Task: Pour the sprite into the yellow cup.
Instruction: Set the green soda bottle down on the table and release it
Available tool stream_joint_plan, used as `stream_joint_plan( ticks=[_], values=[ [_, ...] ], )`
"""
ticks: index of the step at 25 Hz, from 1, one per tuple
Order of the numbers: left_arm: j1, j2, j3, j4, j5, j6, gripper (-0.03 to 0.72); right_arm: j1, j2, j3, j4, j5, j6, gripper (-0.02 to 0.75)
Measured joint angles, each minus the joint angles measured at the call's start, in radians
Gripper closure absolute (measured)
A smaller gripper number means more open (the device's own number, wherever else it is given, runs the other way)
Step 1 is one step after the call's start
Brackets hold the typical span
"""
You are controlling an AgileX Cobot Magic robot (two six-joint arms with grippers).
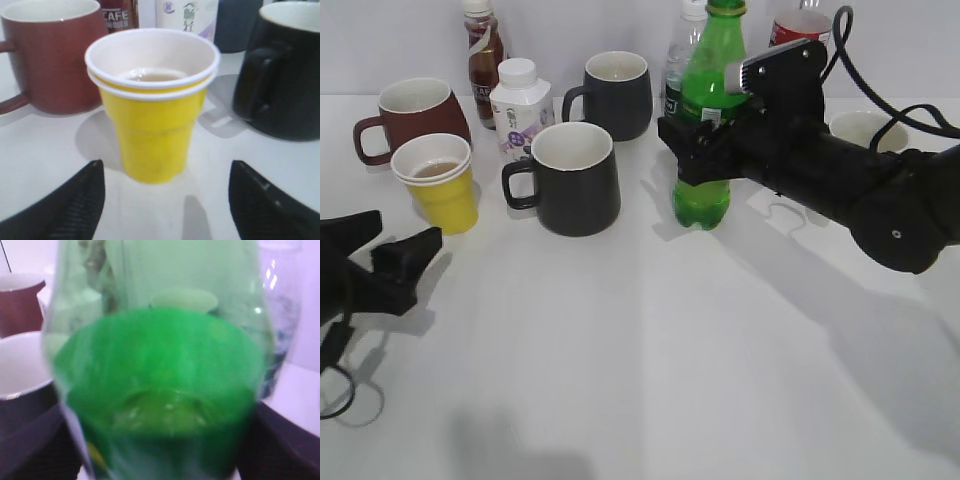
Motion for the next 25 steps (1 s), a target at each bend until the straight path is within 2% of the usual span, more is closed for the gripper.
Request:
stream_joint_plan(
  ticks=[9, 13, 17, 20, 23, 25],
  values=[
    [0.000, -0.180, 0.120, 0.009, 0.000, -0.183, 0.099, 0.001, -0.051, 0.074, 0.009, -0.009, 0.017, 0.150],
    [0.000, -0.254, 0.134, 0.052, 0.046, -0.259, 0.099, 0.001, -0.108, 0.141, 0.010, 0.007, 0.054, 0.150],
    [0.000, -0.333, 0.134, 0.072, 0.194, -0.285, 0.099, 0.001, -0.178, 0.187, 0.009, 0.111, 0.095, 0.150],
    [0.000, -0.392, 0.126, 0.064, 0.337, -0.299, 0.099, 0.001, -0.232, 0.200, -0.003, 0.258, 0.128, 0.150],
    [0.000, -0.428, 0.061, 0.041, 0.609, -0.306, 0.099, 0.001, -0.276, 0.203, -0.055, 0.424, 0.194, 0.150],
    [0.000, -0.444, -0.011, 0.031, 0.858, -0.308, 0.099, 0.001, -0.308, 0.203, -0.118, 0.497, 0.269, 0.150]
  ],
)
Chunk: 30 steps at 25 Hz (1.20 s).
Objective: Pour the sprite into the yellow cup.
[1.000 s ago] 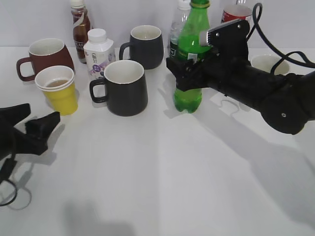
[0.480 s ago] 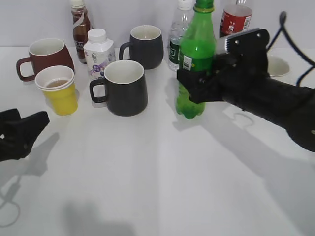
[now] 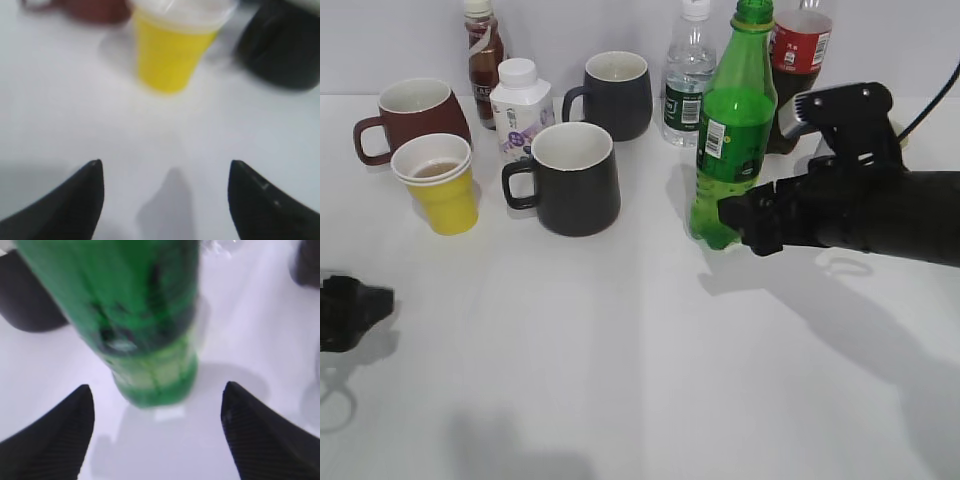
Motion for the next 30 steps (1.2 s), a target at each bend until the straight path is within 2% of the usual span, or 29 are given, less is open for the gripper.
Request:
stream_joint_plan(
  ticks=[2, 7, 12, 15, 19, 24, 26, 30],
  values=[
    [-0.005, -0.015, -0.065, -0.012, 0.214, 0.000, 0.099, 0.000, -0.020, 0.000, -0.049, 0.034, 0.052, 0.150],
    [-0.059, -0.063, -0.200, -0.153, 0.674, 0.000, 0.099, 0.000, -0.042, 0.000, -0.079, 0.089, 0.119, 0.150],
    [-0.130, -0.162, -0.312, -0.205, 1.103, 0.000, 0.099, 0.000, -0.109, 0.000, -0.083, 0.288, 0.157, 0.150],
    [-0.159, -0.249, -0.361, -0.215, 1.288, 0.005, 0.100, 0.000, -0.176, 0.000, -0.067, 0.431, 0.158, 0.155],
    [-0.170, -0.420, -0.371, -0.215, 1.457, 0.057, 0.100, 0.000, -0.280, 0.000, 0.023, 0.641, 0.120, 0.193],
    [-0.171, -0.726, -0.372, -0.215, 1.549, 0.213, 0.101, 0.000, -0.442, -0.004, 0.280, 0.962, -0.204, 0.239],
    [-0.171, -0.828, -0.372, -0.215, 1.553, 0.280, 0.101, 0.000, -0.506, -0.004, 0.344, 1.100, -0.288, 0.243],
    [-0.171, -1.006, -0.372, -0.215, 1.540, 0.386, 0.101, 0.000, -0.660, -0.004, 0.383, 1.312, -0.355, 0.245]
  ],
)
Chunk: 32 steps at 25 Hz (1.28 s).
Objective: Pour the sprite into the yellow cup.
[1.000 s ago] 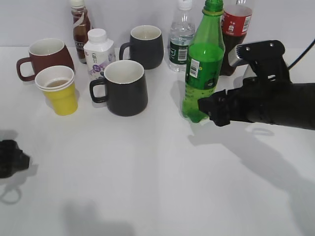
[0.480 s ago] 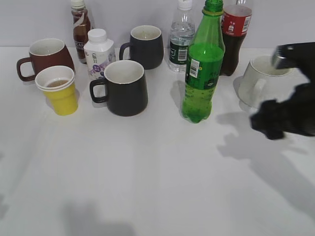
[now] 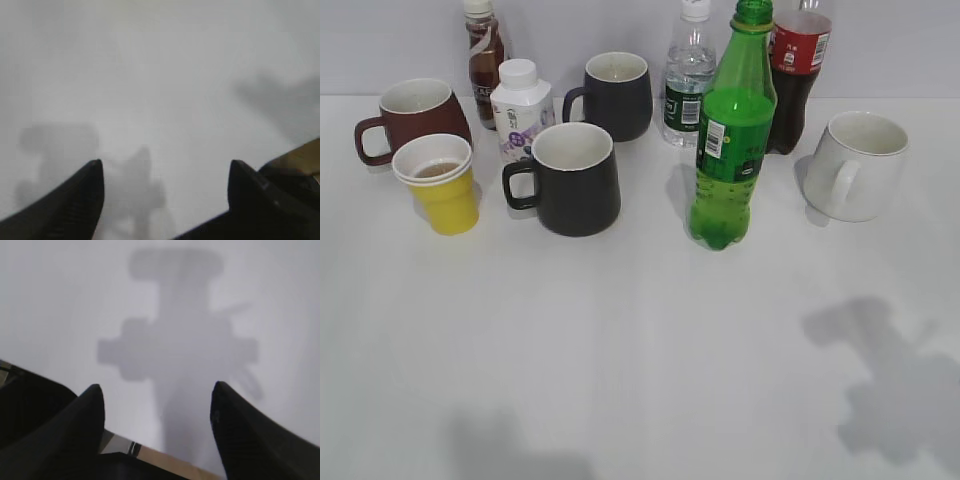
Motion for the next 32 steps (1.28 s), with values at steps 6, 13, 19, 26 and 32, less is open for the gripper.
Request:
stream_joint_plan(
  ticks=[6, 13, 19, 26, 32],
  values=[
    [0.000, -0.128, 0.075, 0.000, -0.099, 0.024, 0.101, 0.000, -0.297, 0.065, 0.007, 0.128, -0.019, 0.246],
    [0.000, -0.128, 0.084, 0.000, -0.118, 0.027, 0.101, 0.000, -0.627, 0.124, 0.007, 0.130, -0.035, 0.246],
    [0.000, -0.128, 0.084, 0.000, -0.118, 0.027, 0.101, 0.000, -0.747, 0.124, 0.004, 0.129, -0.035, 0.246],
    [0.000, -0.128, 0.084, 0.000, -0.119, 0.027, 0.120, 0.000, -0.750, 0.124, 0.004, 0.129, -0.035, 0.246],
    [0.009, -0.133, 0.084, 0.012, -0.119, 0.027, 0.173, -0.006, -0.750, 0.127, 0.003, 0.128, -0.035, 0.246]
  ],
)
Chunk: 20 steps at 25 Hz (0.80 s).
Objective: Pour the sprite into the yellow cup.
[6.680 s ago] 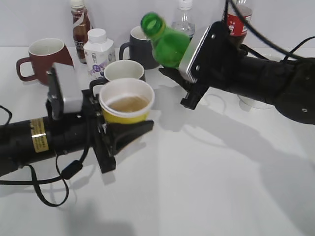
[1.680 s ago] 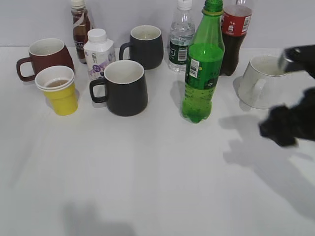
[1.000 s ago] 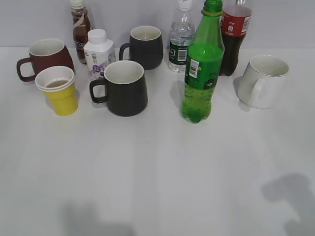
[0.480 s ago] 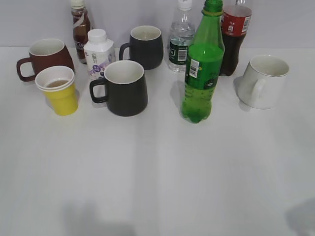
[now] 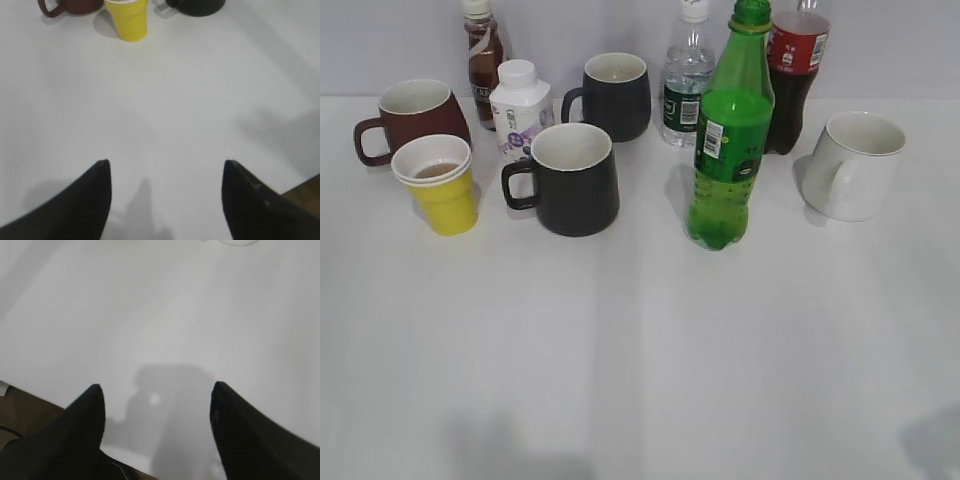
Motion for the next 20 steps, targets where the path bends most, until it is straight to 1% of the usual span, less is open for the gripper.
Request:
stream_joint_plan(
  ticks=[2, 4, 7, 9, 10, 13, 17, 20],
  values=[
    [0.052, -0.002, 0.000, 0.000, 0.000, 0.000, 0.190, -0.045, 0.000, 0.002, 0.002, 0.000, 0.000, 0.246],
    [0.132, -0.004, 0.000, -0.001, 0.000, 0.000, 0.204, -0.151, -0.008, 0.002, 0.002, 0.000, 0.000, 0.246],
    [0.270, -0.021, 0.000, -0.001, -0.001, 0.000, 0.220, -0.321, -0.048, 0.002, 0.001, 0.000, 0.000, 0.246],
    [0.349, -0.045, 0.000, 0.000, -0.002, 0.000, 0.226, -0.387, -0.086, 0.002, 0.001, 0.000, 0.000, 0.246],
    [0.375, -0.058, 0.000, 0.000, -0.004, 0.000, 0.227, -0.412, -0.113, 0.002, 0.001, 0.000, 0.000, 0.246],
    [0.402, -0.106, 0.000, -0.003, -0.005, 0.000, 0.229, -0.430, -0.185, 0.002, 0.001, -0.001, 0.000, 0.246],
    [0.402, -0.173, 0.000, -0.002, -0.005, 0.000, 0.232, -0.430, -0.203, 0.002, 0.001, -0.001, 0.000, 0.246],
    [0.402, -0.183, 0.002, 0.001, -0.005, 0.000, 0.243, -0.430, -0.204, 0.002, 0.001, -0.001, 0.000, 0.246]
  ],
)
